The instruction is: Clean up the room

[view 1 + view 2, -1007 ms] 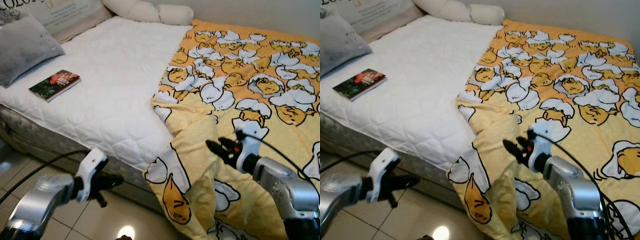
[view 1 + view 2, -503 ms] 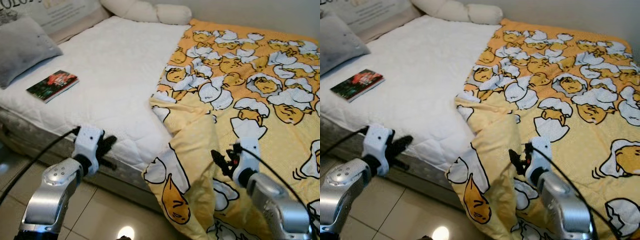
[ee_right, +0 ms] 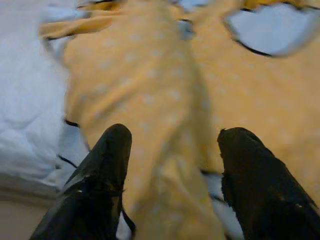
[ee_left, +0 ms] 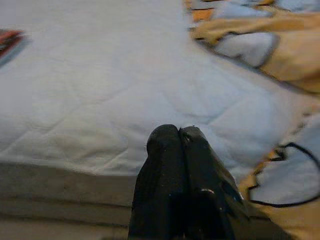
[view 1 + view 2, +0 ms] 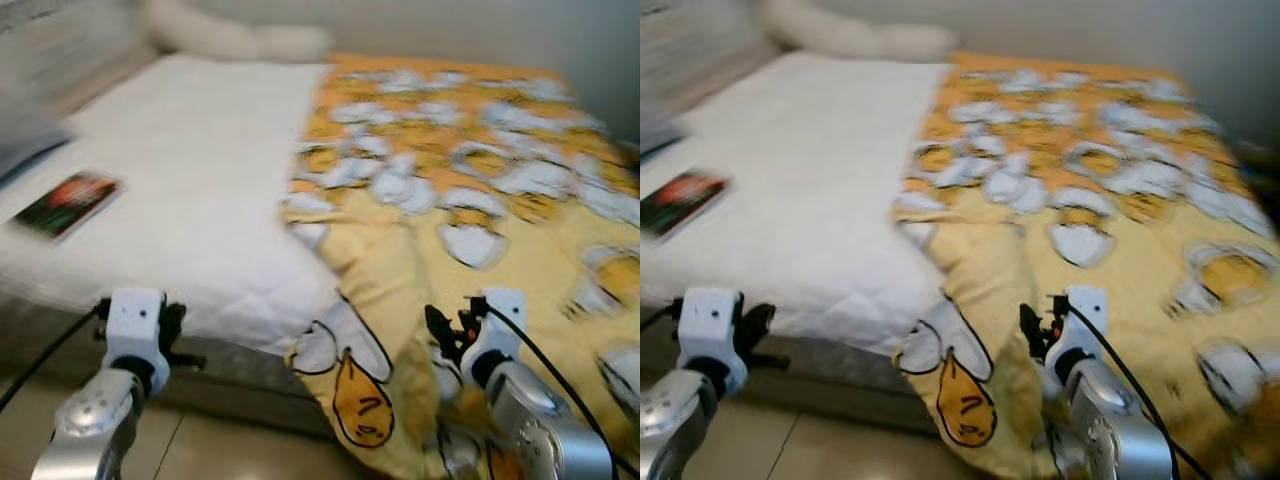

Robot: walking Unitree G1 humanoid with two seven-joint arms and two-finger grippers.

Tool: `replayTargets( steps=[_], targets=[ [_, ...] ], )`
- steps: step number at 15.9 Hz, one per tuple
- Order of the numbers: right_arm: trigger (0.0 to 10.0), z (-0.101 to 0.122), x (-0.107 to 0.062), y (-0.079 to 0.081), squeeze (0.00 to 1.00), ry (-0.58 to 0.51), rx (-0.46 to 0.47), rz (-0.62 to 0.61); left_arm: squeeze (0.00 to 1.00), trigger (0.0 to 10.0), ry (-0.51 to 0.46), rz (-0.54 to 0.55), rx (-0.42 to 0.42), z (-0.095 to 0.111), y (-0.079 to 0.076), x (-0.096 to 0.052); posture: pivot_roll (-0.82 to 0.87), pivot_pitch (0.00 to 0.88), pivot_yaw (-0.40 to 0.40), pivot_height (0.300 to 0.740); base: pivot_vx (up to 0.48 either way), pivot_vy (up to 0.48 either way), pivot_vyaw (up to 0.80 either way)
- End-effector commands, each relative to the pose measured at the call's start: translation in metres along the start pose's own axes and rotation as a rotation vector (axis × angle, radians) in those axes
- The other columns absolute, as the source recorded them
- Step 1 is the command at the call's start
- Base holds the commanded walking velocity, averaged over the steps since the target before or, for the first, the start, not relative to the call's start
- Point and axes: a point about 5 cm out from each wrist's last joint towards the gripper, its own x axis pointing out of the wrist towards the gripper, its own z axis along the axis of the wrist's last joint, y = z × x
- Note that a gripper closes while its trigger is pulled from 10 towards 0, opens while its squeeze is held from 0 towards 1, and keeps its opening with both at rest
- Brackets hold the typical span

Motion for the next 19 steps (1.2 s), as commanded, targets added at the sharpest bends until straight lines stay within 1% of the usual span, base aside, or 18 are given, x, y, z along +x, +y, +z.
replayTargets(
  steps=[1, 2, 3, 5, 8, 9, 10, 11, 14, 17, 19],
  targets=[
    [10.0, 0.003, -0.002, 0.002, 1.00, -0.009, 0.010, 0.003, 1.00, 10.0, -0.004, -0.033, -0.003, 0.003, -0.008, 0.000, -0.11, 0.000, 0.000, 0.740, 0.000, 0.360, -0.53],
    [10.0, 0.005, 0.001, 0.001, 1.00, -0.010, -0.022, -0.009, 1.00, 10.0, -0.016, -0.015, 0.003, 0.007, -0.008, 0.003, -0.12, 0.000, 0.001, 0.740, 0.000, 0.360, -0.51],
    [10.0, 0.007, 0.003, 0.003, 1.00, -0.012, -0.022, 0.007, 1.00, 10.0, -0.023, -0.020, -0.004, 0.010, -0.009, 0.005, -0.12, 0.000, 0.004, 0.740, 0.000, 0.360, -0.46],
    [10.0, 0.017, 0.008, 0.009, 1.00, -0.034, -0.048, 0.043, 1.00, 10.0, -0.038, -0.023, 0.013, 0.013, -0.008, 0.010, -0.13, 0.000, 0.005, 0.740, 0.000, 0.358, -0.45],
    [10.0, 0.017, 0.011, 0.012, 1.00, -0.030, -0.072, 0.054, 1.00, 10.0, -0.043, -0.012, 0.019, 0.016, -0.006, 0.013, -0.13, 0.000, 0.009, 0.740, 0.000, 0.354, -0.49],
    [10.0, 0.014, 0.012, 0.017, 0.03, -0.029, -0.085, 0.071, 1.00, 10.0, -0.049, -0.004, 0.023, 0.017, -0.005, 0.014, -0.11, 0.000, 0.011, 0.740, 0.000, 0.352, 0.00],
    [10.0, 0.014, 0.013, 0.018, 0.03, -0.029, -0.088, 0.073, 1.00, 10.0, -0.049, -0.003, 0.024, 0.017, -0.005, 0.014, -0.11, 0.000, 0.011, 0.740, 0.000, 0.352, 0.00],
    [10.0, 0.014, 0.013, 0.019, 0.00, -0.034, -0.094, 0.082, 1.00, 10.0, -0.051, -0.002, 0.033, 0.018, -0.005, 0.013, -0.11, 0.000, 0.010, 0.740, 0.000, 0.356, 0.00],
    [10.0, 0.014, 0.013, 0.020, 0.00, -0.041, -0.124, 0.097, 1.00, 10.0, -0.061, 0.005, 0.032, 0.020, -0.004, 0.013, -0.10, 0.000, 0.003, 0.740, 0.000, 0.356, 0.00],
    [10.0, 0.014, 0.013, 0.018, 0.00, -0.039, -0.212, 0.069, 1.00, 10.0, -0.064, 0.007, 0.032, 0.020, -0.005, 0.013, -0.10, 0.000, 0.002, 0.740, 0.000, 0.356, 0.00],
    [10.0, 0.014, 0.013, 0.019, 0.00, -0.042, -0.220, 0.083, 1.00, 10.0, -0.065, -0.004, 0.043, 0.021, -0.007, 0.013, -0.09, 0.000, 0.000, 0.740, 0.000, 0.356, 0.00]
  ],
)
